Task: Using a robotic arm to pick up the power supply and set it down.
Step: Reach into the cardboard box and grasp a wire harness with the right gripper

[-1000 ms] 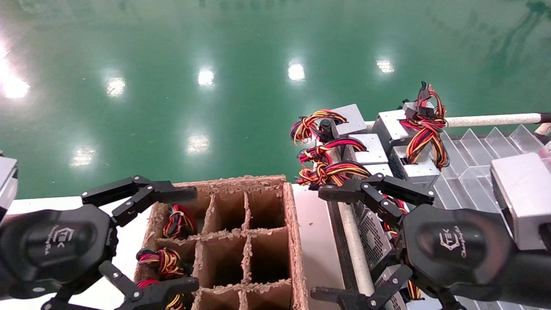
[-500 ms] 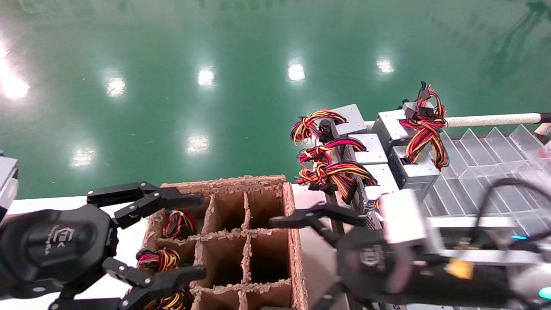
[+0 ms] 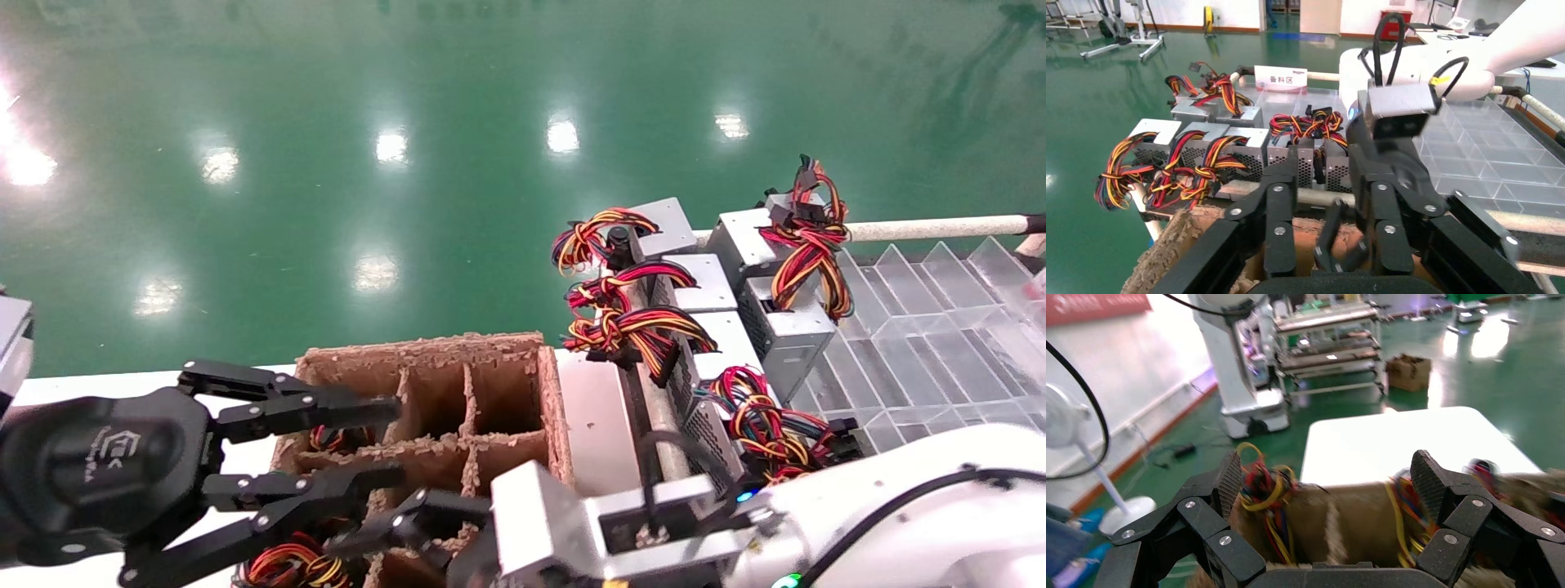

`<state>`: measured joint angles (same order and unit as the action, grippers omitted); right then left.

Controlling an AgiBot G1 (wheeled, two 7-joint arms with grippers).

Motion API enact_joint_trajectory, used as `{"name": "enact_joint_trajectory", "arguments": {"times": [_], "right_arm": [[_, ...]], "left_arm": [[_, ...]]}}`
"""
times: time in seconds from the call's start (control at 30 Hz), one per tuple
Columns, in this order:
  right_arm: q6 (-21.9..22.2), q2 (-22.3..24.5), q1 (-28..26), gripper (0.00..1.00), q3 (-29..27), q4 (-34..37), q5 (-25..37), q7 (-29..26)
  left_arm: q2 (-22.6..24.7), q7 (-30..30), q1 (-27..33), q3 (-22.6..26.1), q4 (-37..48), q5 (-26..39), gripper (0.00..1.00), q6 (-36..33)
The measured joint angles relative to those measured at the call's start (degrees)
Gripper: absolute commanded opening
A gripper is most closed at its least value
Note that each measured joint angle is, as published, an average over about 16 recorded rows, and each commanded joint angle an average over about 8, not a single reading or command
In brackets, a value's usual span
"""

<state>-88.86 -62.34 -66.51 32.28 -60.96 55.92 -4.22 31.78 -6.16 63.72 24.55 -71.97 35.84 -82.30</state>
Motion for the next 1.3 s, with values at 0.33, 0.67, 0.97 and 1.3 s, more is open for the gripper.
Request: {"name": "enact_joint_trajectory", "arguments": {"times": [0.33, 0.67, 0.97, 1.3], "right_arm": [[-1.1, -4.9, 0.4, 1.00, 5.2, 2.4, 0.6, 1.4], [-1.1, -7.9, 0.5, 0.89, 9.3, 6.4, 0.2, 4.0], [-1.3, -11.0, -0.6, 0.00, 12.9, 12.2, -0.3, 7.7], [-1.2, -12.5, -1.9, 0.00, 16.8, 15.9, -1.5, 10.3]], "left_arm": [[0.0, 0.0, 0.0, 0.0, 0.0, 0.0, 0.00, 0.0], [0.0, 0.0, 0.0, 0.0, 0.0, 0.0, 0.00, 0.0], [0.0, 0.0, 0.0, 0.0, 0.0, 0.0, 0.00, 0.0], [0.0, 0.0, 0.0, 0.0, 0.0, 0.0, 0.00, 0.0]]}}
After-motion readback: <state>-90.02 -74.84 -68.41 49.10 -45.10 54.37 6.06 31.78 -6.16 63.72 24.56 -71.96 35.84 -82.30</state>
